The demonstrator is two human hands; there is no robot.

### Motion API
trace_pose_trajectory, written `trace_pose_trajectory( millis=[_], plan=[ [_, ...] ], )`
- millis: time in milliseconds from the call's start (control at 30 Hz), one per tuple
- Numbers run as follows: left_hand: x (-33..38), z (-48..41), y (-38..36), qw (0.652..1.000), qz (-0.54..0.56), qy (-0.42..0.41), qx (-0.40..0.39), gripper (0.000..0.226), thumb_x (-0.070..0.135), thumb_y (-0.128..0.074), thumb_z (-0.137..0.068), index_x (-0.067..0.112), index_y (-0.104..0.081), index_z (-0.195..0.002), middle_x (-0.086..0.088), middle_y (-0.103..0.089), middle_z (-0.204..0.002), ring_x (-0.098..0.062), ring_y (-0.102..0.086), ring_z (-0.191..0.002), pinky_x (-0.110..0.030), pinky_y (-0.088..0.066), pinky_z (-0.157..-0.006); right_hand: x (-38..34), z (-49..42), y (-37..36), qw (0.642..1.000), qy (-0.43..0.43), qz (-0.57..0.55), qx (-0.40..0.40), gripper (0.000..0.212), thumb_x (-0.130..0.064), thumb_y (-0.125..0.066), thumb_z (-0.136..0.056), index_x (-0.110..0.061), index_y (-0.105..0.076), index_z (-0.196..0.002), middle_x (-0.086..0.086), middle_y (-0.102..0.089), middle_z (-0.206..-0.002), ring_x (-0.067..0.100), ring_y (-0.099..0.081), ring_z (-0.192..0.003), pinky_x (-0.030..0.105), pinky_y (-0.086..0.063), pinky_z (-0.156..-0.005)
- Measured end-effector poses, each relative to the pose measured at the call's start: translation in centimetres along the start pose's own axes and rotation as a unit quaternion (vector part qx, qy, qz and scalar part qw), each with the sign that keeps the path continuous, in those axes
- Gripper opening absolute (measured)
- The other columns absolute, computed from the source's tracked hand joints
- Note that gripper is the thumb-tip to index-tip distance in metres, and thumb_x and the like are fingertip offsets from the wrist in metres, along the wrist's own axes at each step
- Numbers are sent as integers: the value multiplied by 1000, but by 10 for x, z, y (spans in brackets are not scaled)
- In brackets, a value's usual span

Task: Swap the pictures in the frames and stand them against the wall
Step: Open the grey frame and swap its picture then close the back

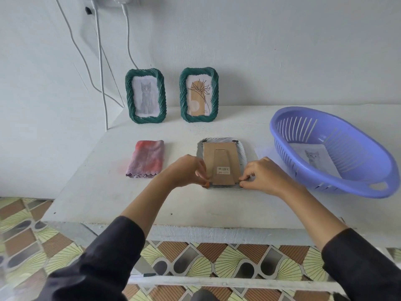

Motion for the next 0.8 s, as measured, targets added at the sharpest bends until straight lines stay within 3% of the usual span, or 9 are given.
trace_pose_trajectory(
  millis=[200, 400, 467, 600, 700, 800],
  plan=[
    [-2, -4, 2, 1000, 15, 1, 12, 13, 24, -74, -77, 14, -77, -85, 5, -70, -99, -8, -55, -79, -24, -43, -79, 3, -1, -4, 999, -7, -14, 35, 9, -19, -67, -75, -14, -73, -71, -5, -67, -73, 18, -61, -73, 25, -38, -81],
    [-4, -6, 1, 999, 34, 5, 12, 13, 21, -76, -75, 11, -77, -83, 3, -69, -96, -11, -58, -83, -29, -45, -84, 6, 0, -11, 995, -32, -55, 74, 10, -11, -65, -70, -5, -67, -63, 3, -66, -64, 23, -59, -64, 21, -32, -66],
    [-5, -7, 0, 999, 43, 11, 11, 13, 20, -77, -74, 10, -77, -82, 4, -68, -94, -11, -59, -84, -30, -46, -85, 8, 0, -12, 991, -49, -93, 78, 10, -9, -66, -70, -4, -66, -61, -1, -62, -61, 18, -57, -61, 22, -35, -63],
    [-8, -6, 0, 997, 72, 18, 17, 13, 19, -77, -73, 10, -77, -83, 4, -67, -92, -11, -60, -84, -21, -43, -81, 8, 0, -13, 986, -81, -127, 66, 10, -7, -66, -71, -3, -65, -62, -14, -57, -57, 3, -52, -58, 22, -40, -59],
    [-12, -6, -1, 994, 102, 25, 25, 14, 17, -78, -73, 10, -77, -84, 4, -65, -91, -11, -60, -83, -9, -40, -74, 6, 0, -14, 985, -94, -137, 55, 9, -7, -66, -72, -4, -65, -64, -11, -60, -59, 6, -55, -60, 24, -44, -62],
    [-15, -7, -4, 992, 122, 29, 24, 14, 16, -79, -72, 8, -77, -83, 5, -65, -88, -8, -60, -77, -5, -39, -70, 9, -3, -14, 983, -108, -147, 24, 16, -10, -65, -74, -16, -61, -60, -5, -63, -65, 12, -58, -65, 29, -47, -65]
  ],
)
Point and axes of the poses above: each hand's wrist, its own z-axis away from the middle knuckle, its own y-axis out of the back of the hand, x = y × z, the point moved 5 cm from there along -z, towards the middle knuckle
